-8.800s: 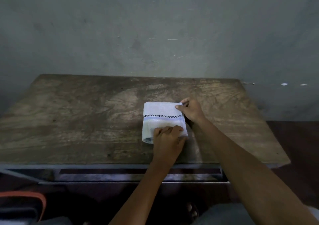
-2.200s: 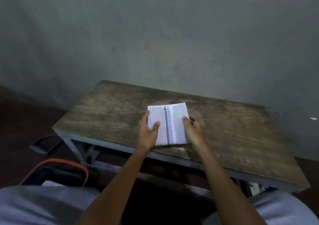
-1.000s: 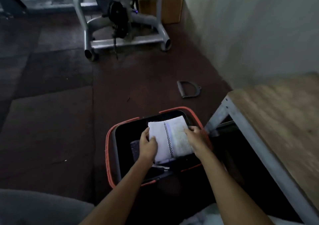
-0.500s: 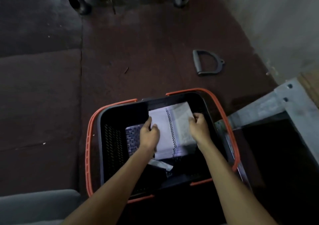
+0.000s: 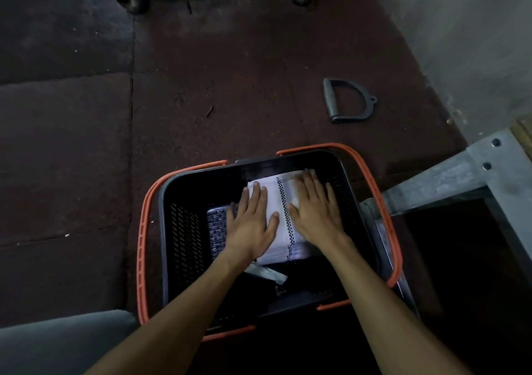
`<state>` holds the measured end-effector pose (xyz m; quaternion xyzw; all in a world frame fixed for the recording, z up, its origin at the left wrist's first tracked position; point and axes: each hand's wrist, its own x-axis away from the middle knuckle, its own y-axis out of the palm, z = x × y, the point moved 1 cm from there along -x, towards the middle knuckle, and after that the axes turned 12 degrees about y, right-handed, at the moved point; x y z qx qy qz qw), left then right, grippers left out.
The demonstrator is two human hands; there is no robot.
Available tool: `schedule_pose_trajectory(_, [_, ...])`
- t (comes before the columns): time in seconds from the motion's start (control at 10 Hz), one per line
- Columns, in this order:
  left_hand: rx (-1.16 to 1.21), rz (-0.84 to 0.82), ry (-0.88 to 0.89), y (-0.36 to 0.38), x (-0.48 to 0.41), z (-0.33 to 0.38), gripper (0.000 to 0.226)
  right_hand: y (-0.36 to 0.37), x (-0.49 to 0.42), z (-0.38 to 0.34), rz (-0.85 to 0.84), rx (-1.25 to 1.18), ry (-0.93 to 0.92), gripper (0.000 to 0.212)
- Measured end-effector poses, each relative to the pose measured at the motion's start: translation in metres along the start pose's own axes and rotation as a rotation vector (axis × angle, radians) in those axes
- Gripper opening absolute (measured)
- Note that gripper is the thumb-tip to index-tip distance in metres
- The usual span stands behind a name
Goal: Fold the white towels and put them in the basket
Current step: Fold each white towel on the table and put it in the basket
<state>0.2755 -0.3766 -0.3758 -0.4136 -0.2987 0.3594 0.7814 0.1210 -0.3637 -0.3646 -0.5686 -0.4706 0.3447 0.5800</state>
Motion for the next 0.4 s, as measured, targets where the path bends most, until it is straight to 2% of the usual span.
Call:
schedule_pose_trajectory(0.1, [-0.093, -0.068, -0.006, 0.009, -0.007, -0.008, 0.071, 0.016, -0.006, 0.01, -0.056, 0.081, -0.009, 0.071])
schedule_pose_trajectory(0.3, [-0.096, -0.128, -0.029, 0.008, -0.023, -0.015, 0.072, 0.015, -0.022, 0.003, -0.187, 0.093, 0.006, 0.085])
schedule_pose_trajectory(0.4, [-0.063, -0.229, -0.043, -0.004, -0.024, -0.011, 0.071, -0.002, -0.021, -0.001, -0.308, 0.1, 0.045, 0.072])
